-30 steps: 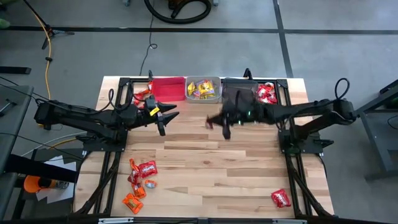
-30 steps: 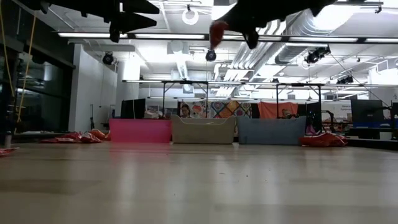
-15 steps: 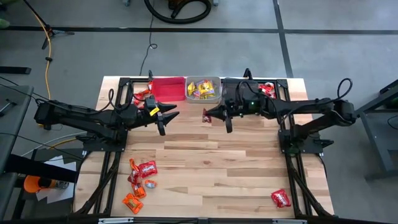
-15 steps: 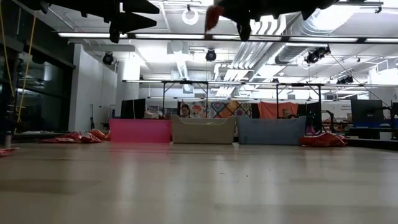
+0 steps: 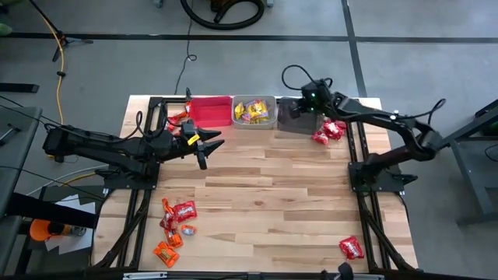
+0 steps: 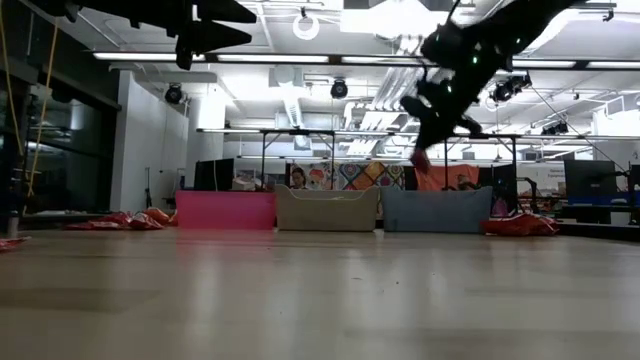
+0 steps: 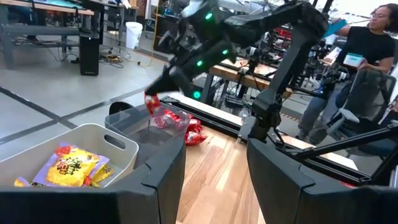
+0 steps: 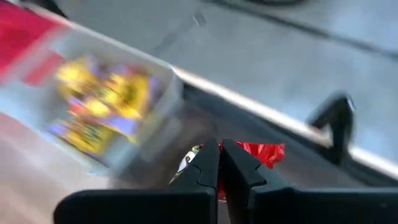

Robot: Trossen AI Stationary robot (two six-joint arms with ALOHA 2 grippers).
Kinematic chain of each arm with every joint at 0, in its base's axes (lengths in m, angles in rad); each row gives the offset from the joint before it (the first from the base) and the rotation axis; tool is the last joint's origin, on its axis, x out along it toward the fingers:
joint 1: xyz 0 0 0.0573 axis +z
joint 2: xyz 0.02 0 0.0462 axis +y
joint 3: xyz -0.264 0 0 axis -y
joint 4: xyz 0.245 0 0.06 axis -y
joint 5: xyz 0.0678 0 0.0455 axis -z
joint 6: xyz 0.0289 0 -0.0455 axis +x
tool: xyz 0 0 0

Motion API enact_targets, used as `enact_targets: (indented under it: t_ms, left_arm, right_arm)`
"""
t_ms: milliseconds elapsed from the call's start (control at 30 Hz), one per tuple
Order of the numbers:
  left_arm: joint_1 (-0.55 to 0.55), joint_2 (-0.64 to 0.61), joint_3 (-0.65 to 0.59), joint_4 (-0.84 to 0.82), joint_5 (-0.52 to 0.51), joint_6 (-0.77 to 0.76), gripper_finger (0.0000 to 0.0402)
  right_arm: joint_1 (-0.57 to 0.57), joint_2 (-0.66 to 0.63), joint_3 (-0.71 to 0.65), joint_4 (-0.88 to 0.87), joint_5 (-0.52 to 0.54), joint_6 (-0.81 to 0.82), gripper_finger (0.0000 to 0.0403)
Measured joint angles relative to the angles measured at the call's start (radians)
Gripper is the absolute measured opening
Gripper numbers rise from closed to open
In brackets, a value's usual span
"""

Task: Sort candy
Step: Put the red candy into the black bin

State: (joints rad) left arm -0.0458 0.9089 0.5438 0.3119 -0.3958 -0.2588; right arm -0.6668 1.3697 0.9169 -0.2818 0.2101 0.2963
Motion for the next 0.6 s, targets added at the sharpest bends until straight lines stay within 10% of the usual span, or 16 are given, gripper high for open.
enact_targets:
  t_ms: [233, 600]
  left_arm:
    - [0.000, 0.000, 0.000, -0.002, 0.000, 0.000, 0.0158]
    - [0.000, 0.000, 0.000, -0.004, 0.000, 0.001, 0.0158]
  right_arm:
    - [-0.046, 0.122, 0.000, -0.064, -0.044, 0.082, 0.0023]
    - [-0.072, 0.077, -0.001, -0.087, -0.107, 0.091, 0.0217]
